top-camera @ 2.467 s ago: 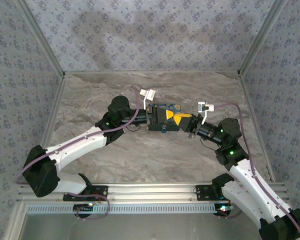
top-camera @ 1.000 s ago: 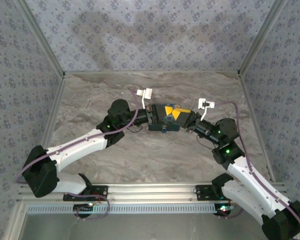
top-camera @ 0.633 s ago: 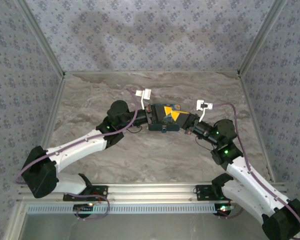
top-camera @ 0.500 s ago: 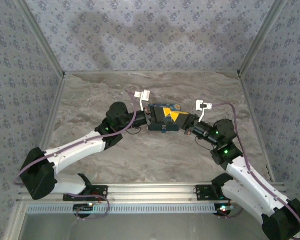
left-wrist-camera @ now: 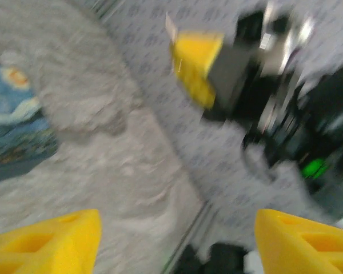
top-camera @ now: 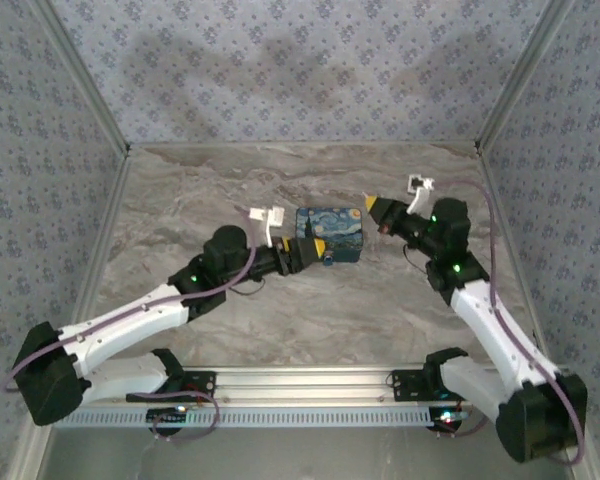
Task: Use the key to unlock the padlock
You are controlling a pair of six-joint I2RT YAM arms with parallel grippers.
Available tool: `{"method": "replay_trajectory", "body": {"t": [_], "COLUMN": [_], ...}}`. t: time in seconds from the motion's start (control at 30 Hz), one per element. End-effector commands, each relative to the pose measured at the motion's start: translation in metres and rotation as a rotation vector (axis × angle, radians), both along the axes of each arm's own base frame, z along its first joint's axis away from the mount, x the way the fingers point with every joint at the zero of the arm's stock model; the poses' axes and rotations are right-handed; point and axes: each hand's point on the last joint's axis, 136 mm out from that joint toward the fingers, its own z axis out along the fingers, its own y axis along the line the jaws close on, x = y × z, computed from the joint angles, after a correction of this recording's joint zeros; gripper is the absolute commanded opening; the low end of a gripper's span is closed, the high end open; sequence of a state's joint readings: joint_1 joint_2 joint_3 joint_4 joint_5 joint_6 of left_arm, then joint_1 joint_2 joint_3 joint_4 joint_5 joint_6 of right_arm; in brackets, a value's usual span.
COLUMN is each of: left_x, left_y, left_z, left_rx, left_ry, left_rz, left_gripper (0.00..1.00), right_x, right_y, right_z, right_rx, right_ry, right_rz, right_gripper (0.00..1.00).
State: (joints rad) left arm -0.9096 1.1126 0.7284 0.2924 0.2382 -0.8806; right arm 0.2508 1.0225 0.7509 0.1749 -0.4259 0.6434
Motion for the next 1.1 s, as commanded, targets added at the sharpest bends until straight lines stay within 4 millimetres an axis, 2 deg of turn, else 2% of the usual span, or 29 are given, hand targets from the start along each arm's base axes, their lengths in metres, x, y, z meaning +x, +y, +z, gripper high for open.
{"method": "replay_trajectory", "body": {"t": [0.0,0.03,0.13,0.23,0.33,0.5,0.7,1.07], "left_x": [0.002,0.002,0.009,0.017,0.029,0.051,0.071,0.084], "left_y": [0.003,0.002,-0.003,-0.011,-0.021,-0.040,-0.053,-0.074], "left_z": [-0.064,-0.076,-0.106,-0.127,-0.138,-0.163,-0.186,-0.205], "left_rx": [0.161,0.176,0.235,0.288,0.303,0.372,0.354,0.366], "left_ry": [0.005,-0.011,-0.046,-0.116,-0.198,-0.272,-0.321,-0.360], "left_rz": [0.051,0.054,0.068,0.067,0.074,0.086,0.125,0.092], "left_gripper": [0.87,0.98,0.98,0.98,0.98,0.98,0.98,0.98], "right_x": [0.043,0.058,0.097,0.131,0.159,0.184,0.187,0.156], "right_y": [-0.017,-0.017,-0.017,-0.016,-0.006,0.008,0.022,0.041], "right_z": [-0.033,-0.040,-0.059,-0.084,-0.093,-0.121,-0.159,-0.214], "right_rx": [-0.213,-0.242,-0.318,-0.385,-0.425,-0.497,-0.544,-0.630], "right_ry": [0.035,0.043,0.080,0.129,0.145,0.205,0.284,0.374], "right_rz": [-0.107,-0.116,-0.139,-0.151,-0.127,-0.078,-0.013,0.097], "right_gripper": [0.00,0.00,0.00,0.00,0.00,0.00,0.00,0.00]}}
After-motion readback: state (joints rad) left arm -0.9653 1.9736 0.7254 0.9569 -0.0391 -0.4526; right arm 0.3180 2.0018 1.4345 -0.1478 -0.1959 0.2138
